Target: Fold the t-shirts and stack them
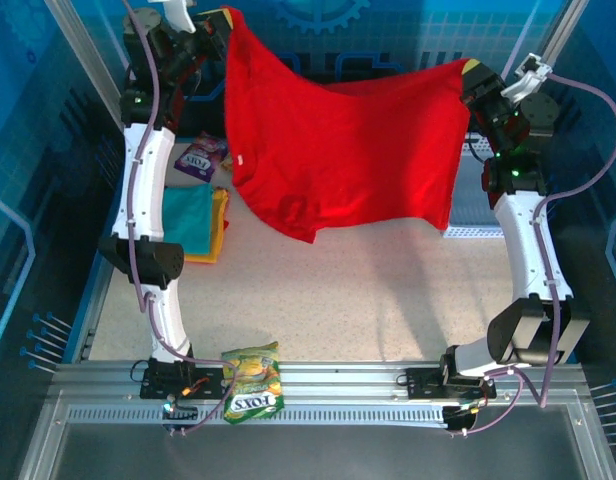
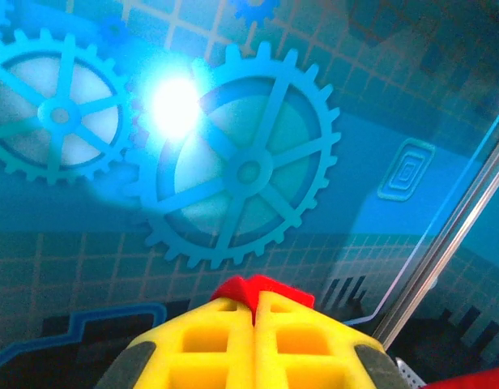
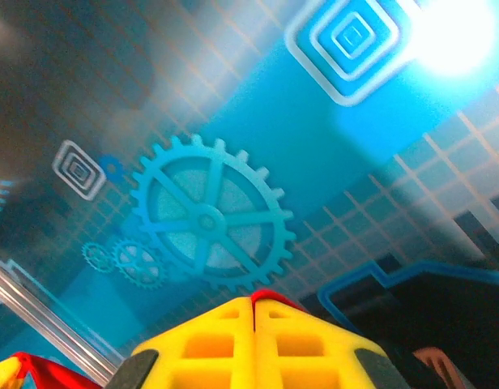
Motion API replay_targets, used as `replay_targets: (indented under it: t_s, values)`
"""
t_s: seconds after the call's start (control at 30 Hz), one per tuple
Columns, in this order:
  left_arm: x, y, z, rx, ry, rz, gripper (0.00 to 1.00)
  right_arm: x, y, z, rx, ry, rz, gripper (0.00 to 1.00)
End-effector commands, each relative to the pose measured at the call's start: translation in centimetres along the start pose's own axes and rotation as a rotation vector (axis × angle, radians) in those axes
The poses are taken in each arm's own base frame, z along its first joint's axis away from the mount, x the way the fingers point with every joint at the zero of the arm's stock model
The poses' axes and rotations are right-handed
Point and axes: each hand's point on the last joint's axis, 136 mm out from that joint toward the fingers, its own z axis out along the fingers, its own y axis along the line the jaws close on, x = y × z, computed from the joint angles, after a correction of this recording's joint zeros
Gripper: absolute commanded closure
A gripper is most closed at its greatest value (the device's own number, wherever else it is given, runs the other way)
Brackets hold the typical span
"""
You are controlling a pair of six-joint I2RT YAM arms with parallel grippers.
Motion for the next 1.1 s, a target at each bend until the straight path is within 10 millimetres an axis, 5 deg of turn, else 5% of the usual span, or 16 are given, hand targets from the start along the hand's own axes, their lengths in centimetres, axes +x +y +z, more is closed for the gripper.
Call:
replay_targets:
  t_s: [0.0,0.17,0.33,0.43,0.6,0.87,1.07]
  values:
    - [-8.7,-5.8,-4.7,0.104,-0.223,0.101,0.95,-4.3,4.2,-1.7,-0.093,-0.128,-0.07,1.0]
    - [-9.3,-8.6,-7.4,0.151,-0.192,0.129,0.95,-2.6,3.1,-3.2,-0.046,-0.08,-0.077,1.0]
    - [-5.6,-8.8,-10.9,0.1,-0.144,0.122,0.94,1.9,0.0,-6.0,0.026,0.031,-0.054,1.0]
    - [-1.3,-8.1,-13.6,0.052,-0.09,0.073,0.94,5.5,-2.2,-8.3,0.088,0.128,-0.047,1.0]
    - [9.6,-7.2,-18.3,-0.015,0.065,-0.002,0.94,11.8,-6.0,-12.7,0.198,0.326,-0.045,1.0]
    - [25.9,-5.1,-26.9,-0.128,0.347,-0.17,0.94,22.5,-13.4,-22.8,0.475,0.599,0.105,1.0]
    - [30.3,-4.5,-31.8,-0.203,0.467,-0.271,0.97,26.2,-16.6,-29.1,0.711,0.764,0.155,1.0]
